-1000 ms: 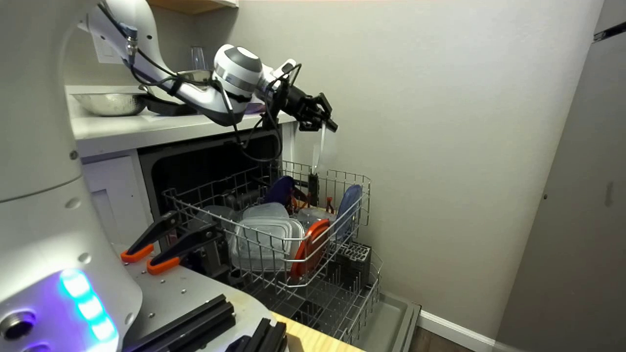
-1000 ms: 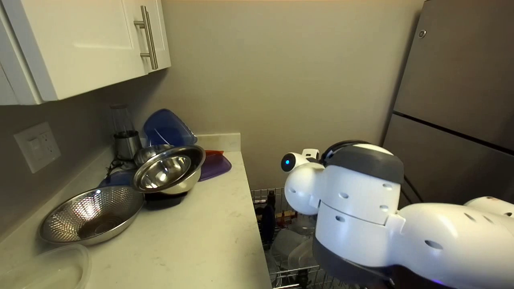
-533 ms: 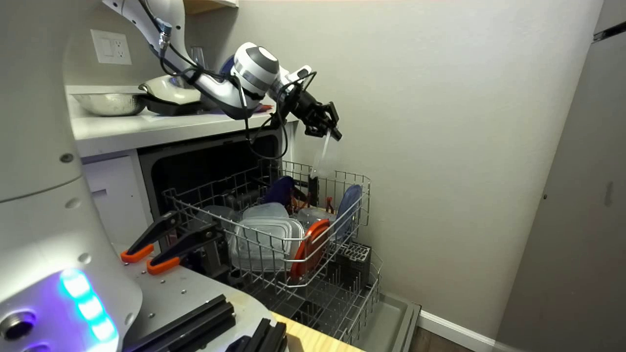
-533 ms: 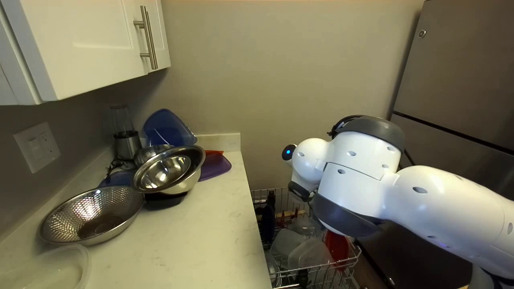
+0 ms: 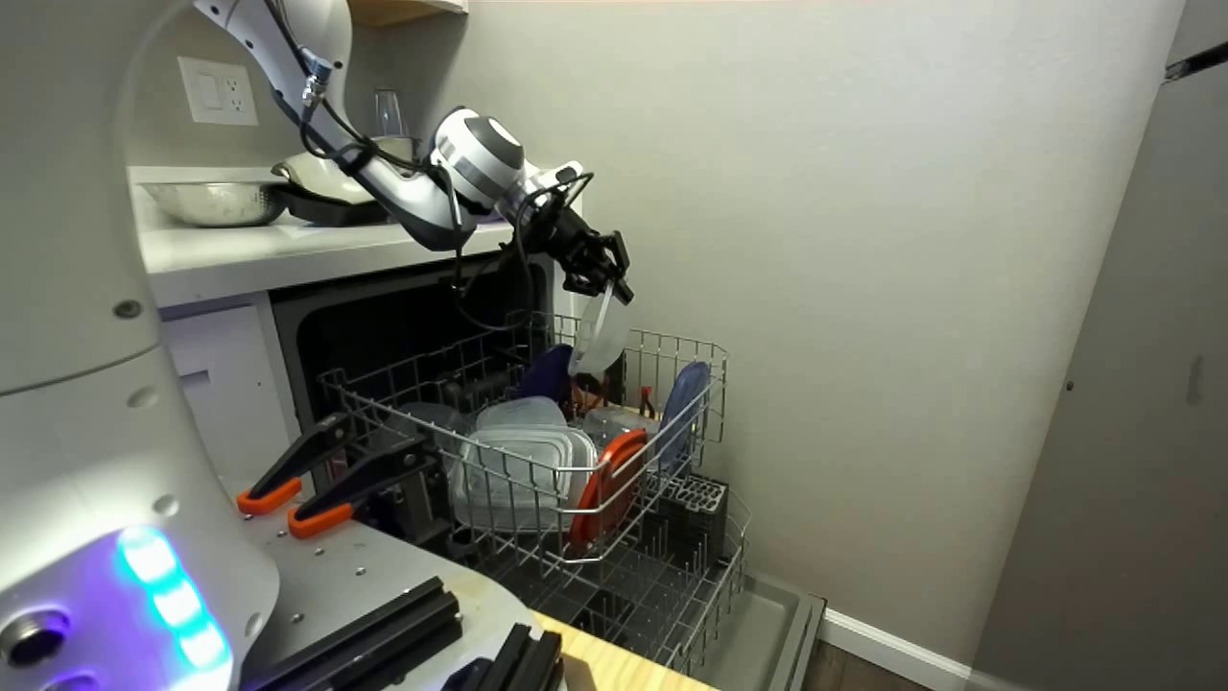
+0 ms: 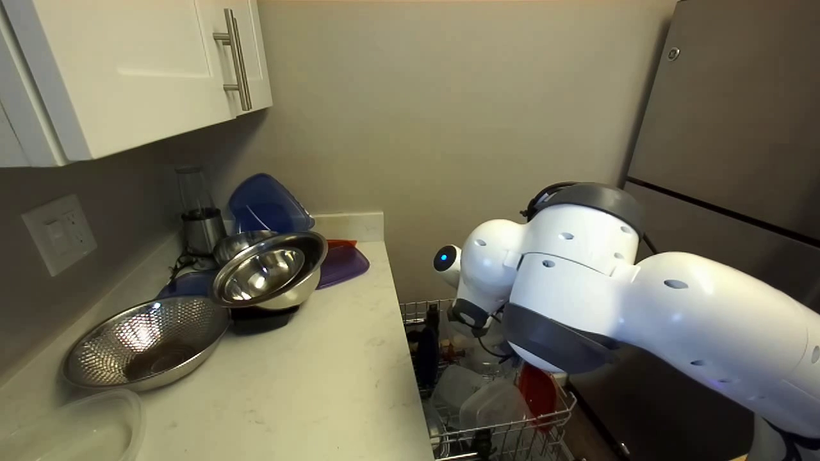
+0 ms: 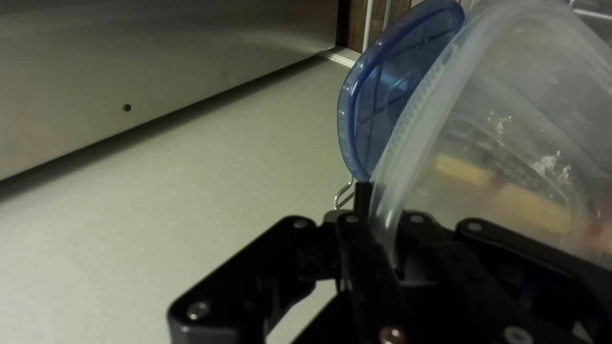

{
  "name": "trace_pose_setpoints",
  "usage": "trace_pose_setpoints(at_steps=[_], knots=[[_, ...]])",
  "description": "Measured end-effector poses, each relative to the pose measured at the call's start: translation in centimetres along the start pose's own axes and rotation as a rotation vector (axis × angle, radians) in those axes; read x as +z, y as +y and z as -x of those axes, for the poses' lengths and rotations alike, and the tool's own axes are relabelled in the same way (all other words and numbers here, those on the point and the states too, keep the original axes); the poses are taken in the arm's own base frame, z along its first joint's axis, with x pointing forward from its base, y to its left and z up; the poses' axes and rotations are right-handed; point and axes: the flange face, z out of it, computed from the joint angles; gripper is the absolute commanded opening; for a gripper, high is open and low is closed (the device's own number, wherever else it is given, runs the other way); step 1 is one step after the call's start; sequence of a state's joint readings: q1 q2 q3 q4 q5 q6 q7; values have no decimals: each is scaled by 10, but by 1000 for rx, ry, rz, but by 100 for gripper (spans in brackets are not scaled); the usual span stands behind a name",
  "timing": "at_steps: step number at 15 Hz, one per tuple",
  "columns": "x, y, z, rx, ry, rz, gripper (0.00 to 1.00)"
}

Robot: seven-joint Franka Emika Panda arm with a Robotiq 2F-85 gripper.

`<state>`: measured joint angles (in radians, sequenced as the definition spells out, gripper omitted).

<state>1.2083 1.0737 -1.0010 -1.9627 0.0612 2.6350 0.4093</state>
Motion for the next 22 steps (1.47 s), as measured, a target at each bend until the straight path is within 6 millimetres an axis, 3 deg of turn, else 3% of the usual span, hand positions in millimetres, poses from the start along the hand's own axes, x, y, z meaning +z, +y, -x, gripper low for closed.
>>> trace_pose_setpoints(at_steps=[6,15,16,18,22], knots=[[-2,-13,12,-69,-16,80,4],[-38,-70,35,-276,63,149,4],[-41,-73,36,-291,69,156,31],[-44,-77,38,-312,76,165,36],[-42,-85,45,-344,67,163,62]])
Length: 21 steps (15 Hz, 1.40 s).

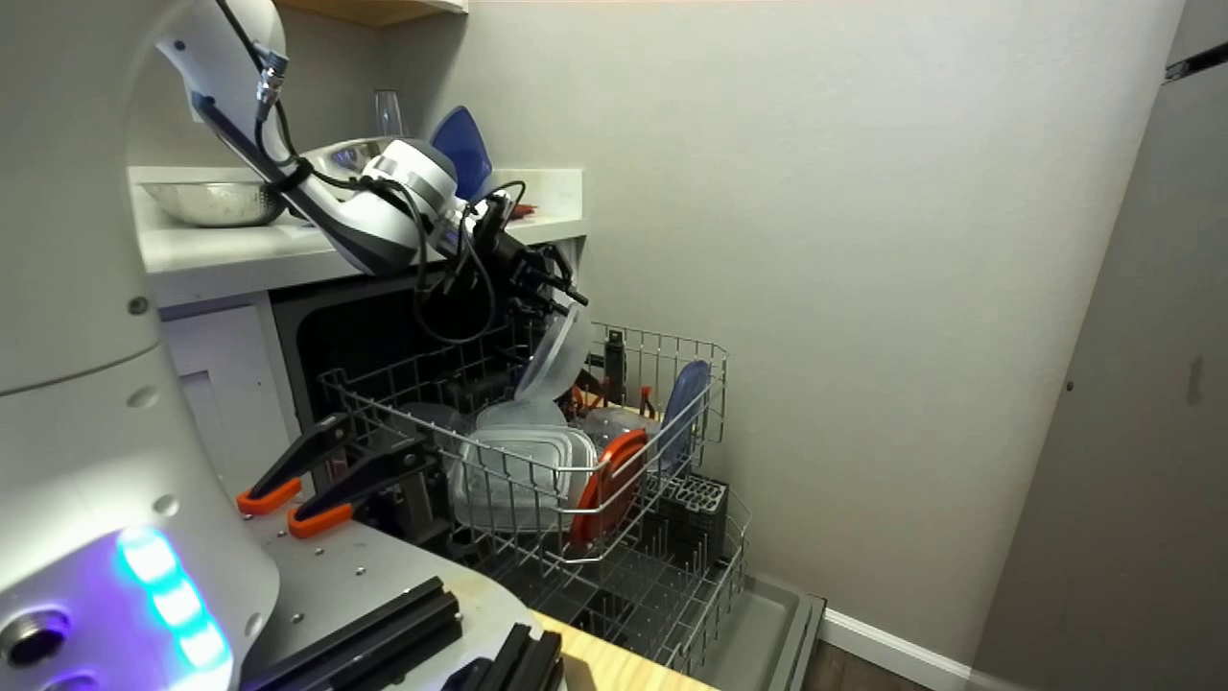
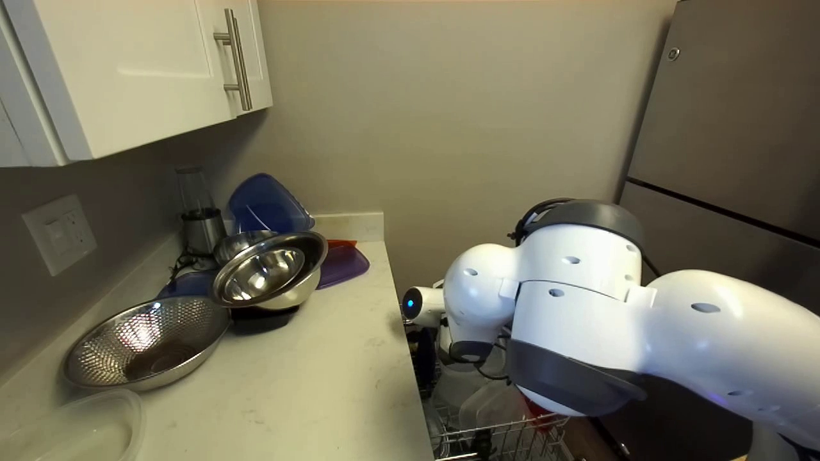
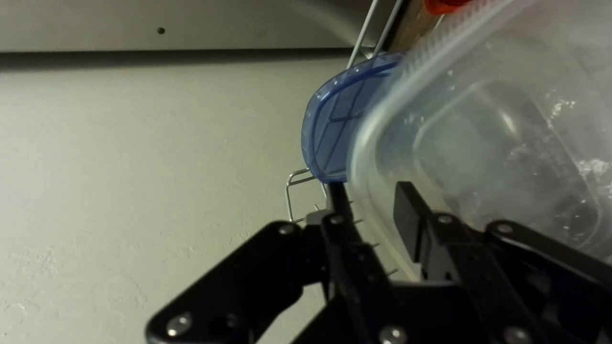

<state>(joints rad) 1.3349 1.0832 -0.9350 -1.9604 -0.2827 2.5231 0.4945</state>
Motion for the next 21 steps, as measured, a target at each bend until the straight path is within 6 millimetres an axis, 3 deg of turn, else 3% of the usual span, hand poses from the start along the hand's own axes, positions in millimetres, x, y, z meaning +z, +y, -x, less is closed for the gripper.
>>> trace_pose_setpoints(at_steps=[3,6,14,21], knots=[[-4,-15,4,-58,-15,-79,81],[-6,-17,4,-103,-37,-185,98],[3,-6,5,-161,-105,-467,100],[60,9,20,-149,-172,-488,100]])
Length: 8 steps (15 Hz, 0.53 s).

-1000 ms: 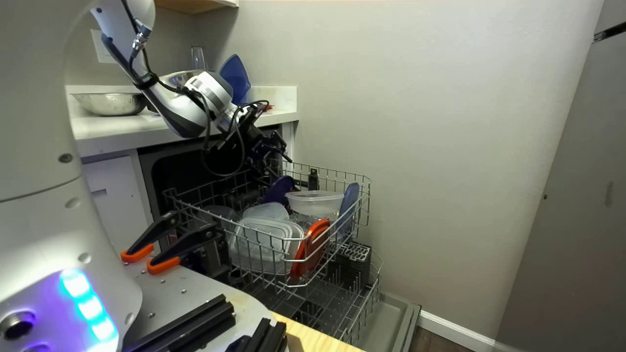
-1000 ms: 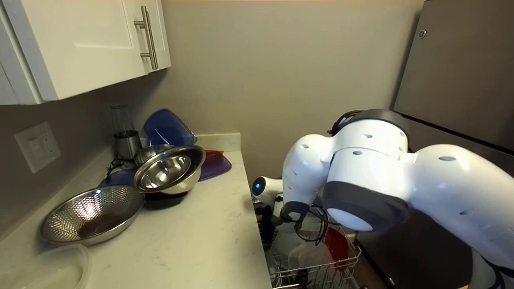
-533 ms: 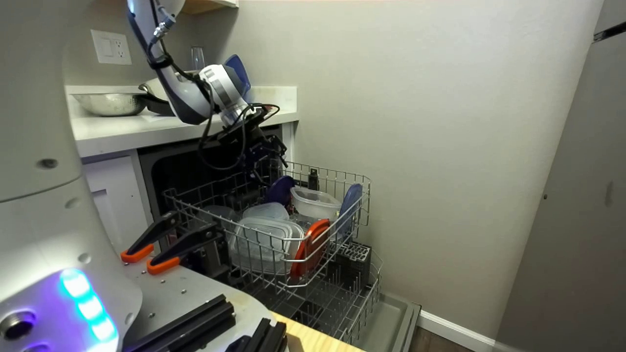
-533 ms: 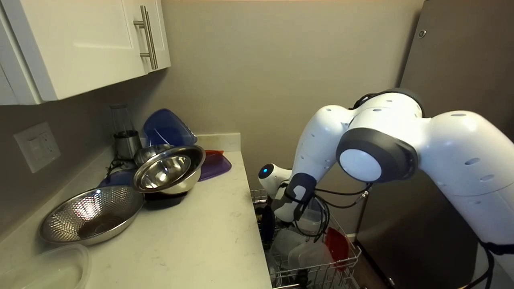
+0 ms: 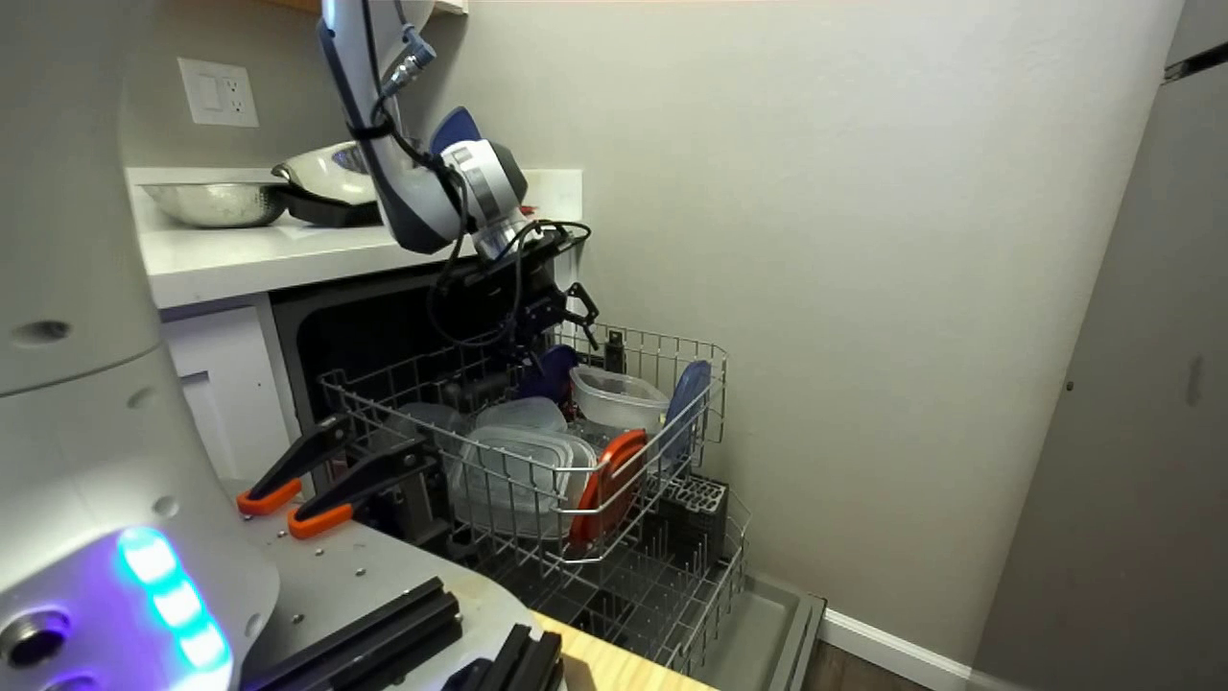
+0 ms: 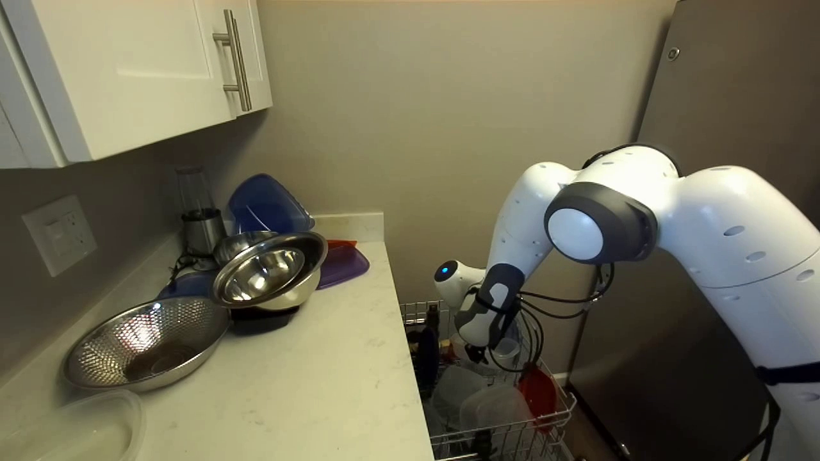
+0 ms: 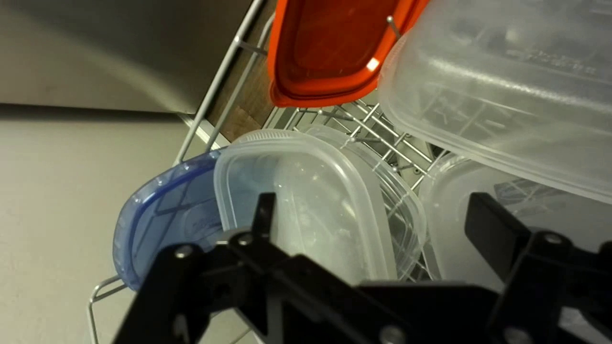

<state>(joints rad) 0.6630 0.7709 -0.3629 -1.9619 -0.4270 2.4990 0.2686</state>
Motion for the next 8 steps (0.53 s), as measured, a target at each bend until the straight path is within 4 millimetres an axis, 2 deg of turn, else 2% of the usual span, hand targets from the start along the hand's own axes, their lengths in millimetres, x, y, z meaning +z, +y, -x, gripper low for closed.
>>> trace_pose_setpoints(at_steps=[8], knots=[[29,26,-11,89,33,-83,100]])
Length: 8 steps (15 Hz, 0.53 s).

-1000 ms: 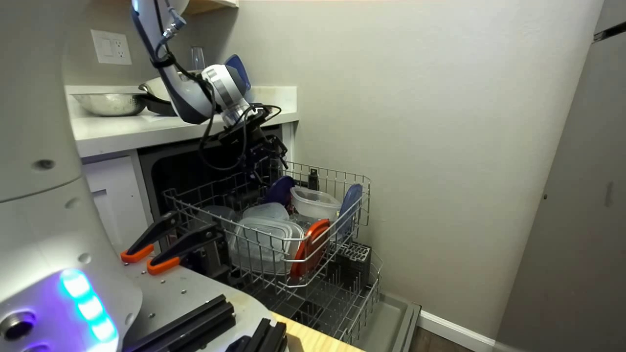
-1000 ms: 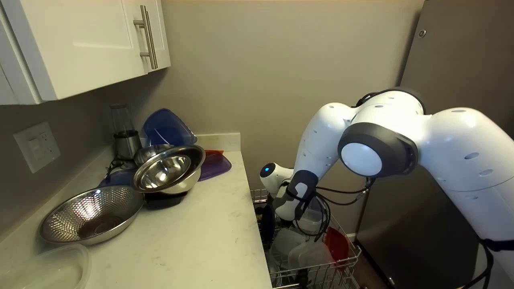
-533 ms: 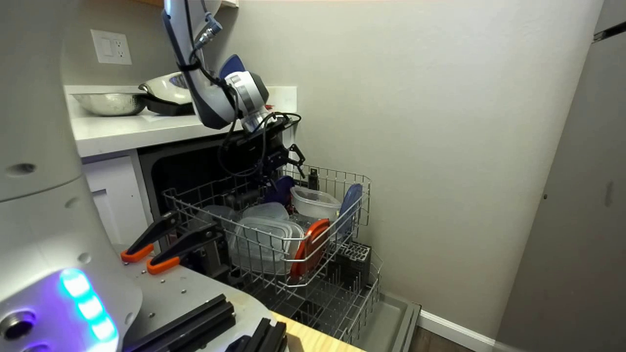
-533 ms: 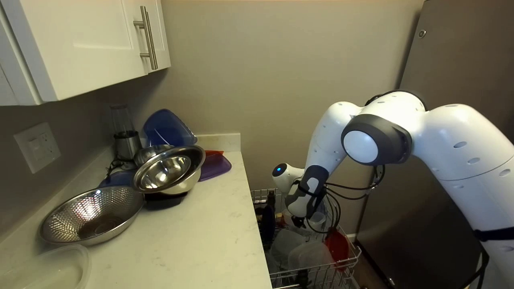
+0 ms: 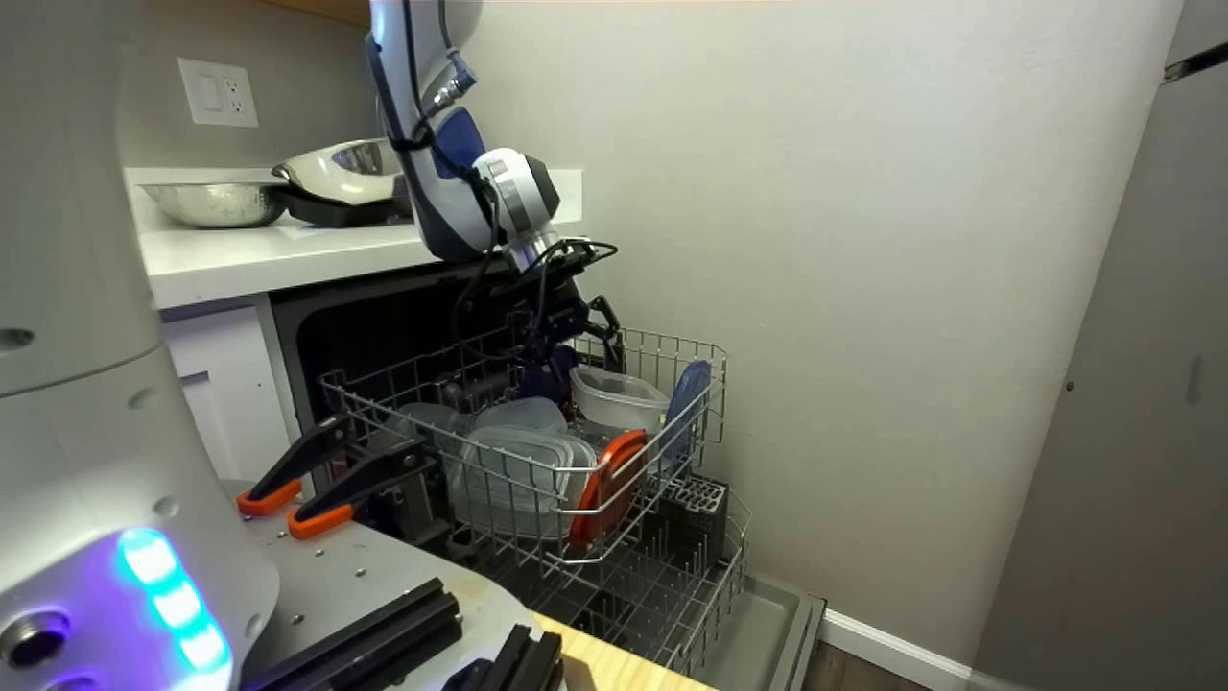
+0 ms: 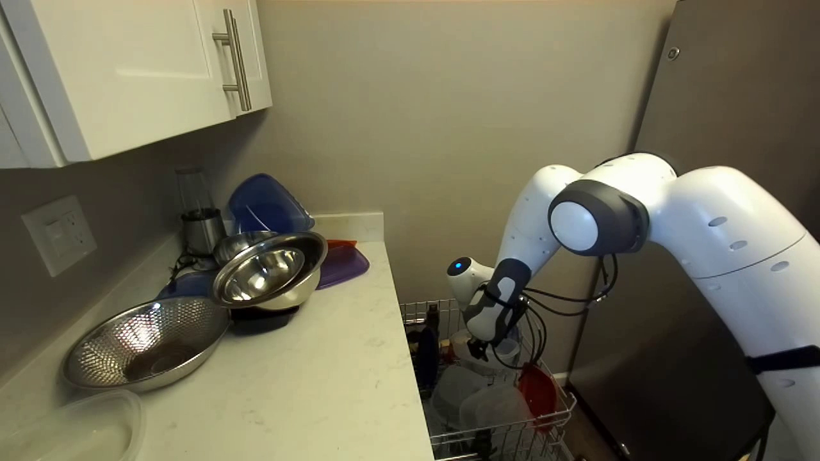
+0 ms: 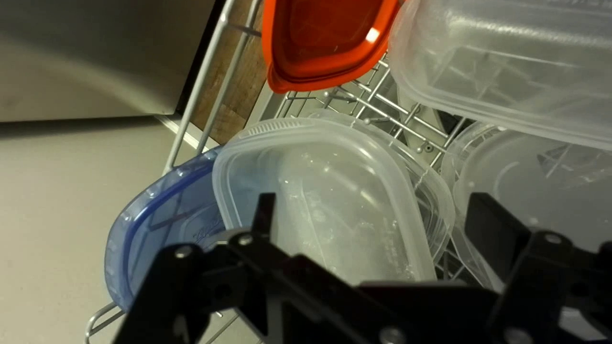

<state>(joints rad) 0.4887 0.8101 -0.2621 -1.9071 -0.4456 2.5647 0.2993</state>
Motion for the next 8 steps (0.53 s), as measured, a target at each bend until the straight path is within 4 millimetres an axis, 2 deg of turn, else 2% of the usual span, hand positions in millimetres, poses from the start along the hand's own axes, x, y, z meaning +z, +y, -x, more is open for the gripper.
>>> trace_pose_setpoints(at_steps=[8], knots=[[26,-3,-19,18,42,-40,100]])
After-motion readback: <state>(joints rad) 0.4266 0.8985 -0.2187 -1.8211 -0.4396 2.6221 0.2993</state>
